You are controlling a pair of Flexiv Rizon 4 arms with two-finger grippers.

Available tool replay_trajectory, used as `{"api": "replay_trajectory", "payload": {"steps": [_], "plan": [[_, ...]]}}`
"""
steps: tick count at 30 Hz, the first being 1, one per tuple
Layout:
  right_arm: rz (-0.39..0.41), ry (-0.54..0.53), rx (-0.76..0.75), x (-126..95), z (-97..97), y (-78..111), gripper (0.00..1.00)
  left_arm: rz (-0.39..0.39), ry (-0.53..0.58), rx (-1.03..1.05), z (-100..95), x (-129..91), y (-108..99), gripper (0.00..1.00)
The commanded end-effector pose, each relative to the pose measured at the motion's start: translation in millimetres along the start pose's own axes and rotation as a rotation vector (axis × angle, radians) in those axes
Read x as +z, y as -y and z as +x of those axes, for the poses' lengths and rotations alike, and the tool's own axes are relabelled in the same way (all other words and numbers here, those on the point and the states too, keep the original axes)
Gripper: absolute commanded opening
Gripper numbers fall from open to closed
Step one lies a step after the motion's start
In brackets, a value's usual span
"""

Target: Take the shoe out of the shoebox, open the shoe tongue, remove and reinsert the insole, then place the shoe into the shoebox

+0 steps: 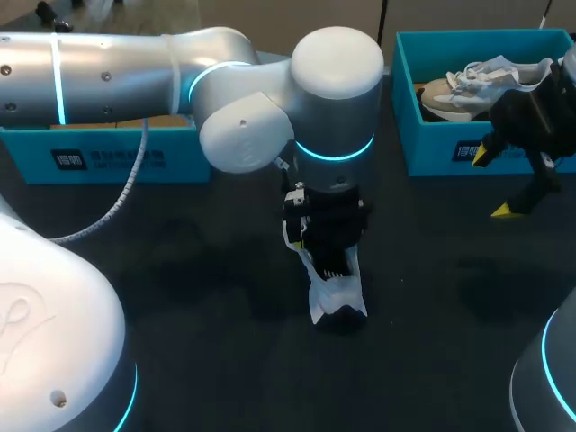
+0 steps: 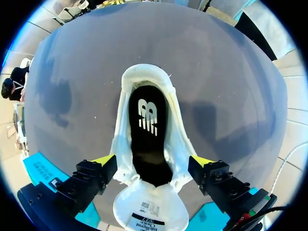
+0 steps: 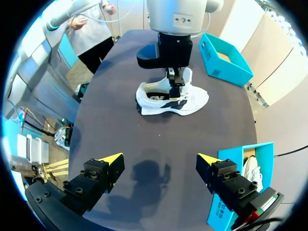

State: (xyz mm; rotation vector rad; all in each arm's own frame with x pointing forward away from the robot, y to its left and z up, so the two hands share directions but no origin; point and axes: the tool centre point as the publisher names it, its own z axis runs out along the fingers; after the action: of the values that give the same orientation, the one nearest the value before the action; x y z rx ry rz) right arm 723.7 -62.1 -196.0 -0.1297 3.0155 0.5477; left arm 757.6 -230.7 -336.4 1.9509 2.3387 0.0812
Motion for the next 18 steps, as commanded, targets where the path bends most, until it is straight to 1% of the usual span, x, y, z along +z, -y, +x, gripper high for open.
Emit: {"api": "replay_trajectory", "payload": {"steps": [1, 8, 13, 18], "plan": [[0.003, -0.001, 0.000, 1, -0.6, -0.5, 1.00, 0.000, -0.008, 0.016, 4.5, -6, -2, 1.00], [0.003, -0.001, 0.000, 1, -0.6, -0.5, 1.00, 0.037, -0.034, 0.024, 0.7, -5, -17, 1.00], [0.003, -0.001, 0.000, 1, -0.6, -0.5, 1.00, 0.048, -0.034, 0.037, 0.1, -7, -22, 1.00], [0.003, -0.001, 0.000, 1, -0.6, -0.5, 1.00, 0.047, -0.022, 0.060, 0.4, -18, -30, 1.00]]}}
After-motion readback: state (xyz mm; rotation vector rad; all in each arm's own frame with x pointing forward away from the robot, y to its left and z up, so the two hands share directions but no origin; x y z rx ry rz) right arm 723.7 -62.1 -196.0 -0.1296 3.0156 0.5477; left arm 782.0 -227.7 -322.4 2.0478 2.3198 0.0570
